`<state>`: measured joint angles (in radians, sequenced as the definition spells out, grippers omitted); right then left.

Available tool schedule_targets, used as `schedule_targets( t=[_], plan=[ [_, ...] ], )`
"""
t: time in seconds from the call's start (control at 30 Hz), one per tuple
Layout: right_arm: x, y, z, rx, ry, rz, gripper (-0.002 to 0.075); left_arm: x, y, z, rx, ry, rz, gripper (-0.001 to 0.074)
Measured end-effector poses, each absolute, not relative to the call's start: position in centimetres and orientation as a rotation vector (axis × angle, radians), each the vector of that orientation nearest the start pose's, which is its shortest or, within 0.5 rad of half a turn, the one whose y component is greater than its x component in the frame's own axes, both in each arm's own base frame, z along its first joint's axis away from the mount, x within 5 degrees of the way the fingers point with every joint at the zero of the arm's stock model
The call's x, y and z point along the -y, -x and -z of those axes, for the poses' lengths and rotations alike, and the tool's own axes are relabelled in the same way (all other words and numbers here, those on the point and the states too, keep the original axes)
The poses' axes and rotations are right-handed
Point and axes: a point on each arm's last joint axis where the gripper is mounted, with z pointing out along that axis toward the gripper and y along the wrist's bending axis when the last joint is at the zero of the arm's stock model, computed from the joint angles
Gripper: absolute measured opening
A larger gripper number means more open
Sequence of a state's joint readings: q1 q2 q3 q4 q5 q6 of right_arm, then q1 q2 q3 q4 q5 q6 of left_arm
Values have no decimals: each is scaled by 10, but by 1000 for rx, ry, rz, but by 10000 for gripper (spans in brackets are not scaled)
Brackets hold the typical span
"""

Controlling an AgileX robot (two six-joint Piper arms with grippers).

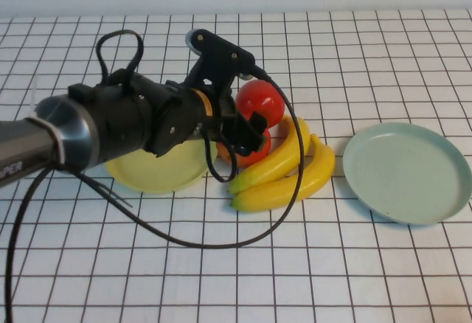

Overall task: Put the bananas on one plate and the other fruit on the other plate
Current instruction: Put one type of fruit in the left plate

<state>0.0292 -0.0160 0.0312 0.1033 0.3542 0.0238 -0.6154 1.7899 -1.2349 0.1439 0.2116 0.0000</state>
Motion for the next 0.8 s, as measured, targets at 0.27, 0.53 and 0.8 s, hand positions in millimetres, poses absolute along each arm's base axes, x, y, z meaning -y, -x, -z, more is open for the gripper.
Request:
schedule_targets(
  t=[0.27, 0.53, 0.8],
  plan=[
    [-5, -53, -172, -1852, -60, -137, -15, 253, -345, -215, -2169, -870, 206, 669],
    [-5, -53, -172, -1852, -60, -137, -15, 256, -349, -197, -2190, -904, 190, 669],
    [-5, -53, -172, -1852, -62, -141, -15, 258, -351, -197, -2173, -901, 196, 635]
  ],
)
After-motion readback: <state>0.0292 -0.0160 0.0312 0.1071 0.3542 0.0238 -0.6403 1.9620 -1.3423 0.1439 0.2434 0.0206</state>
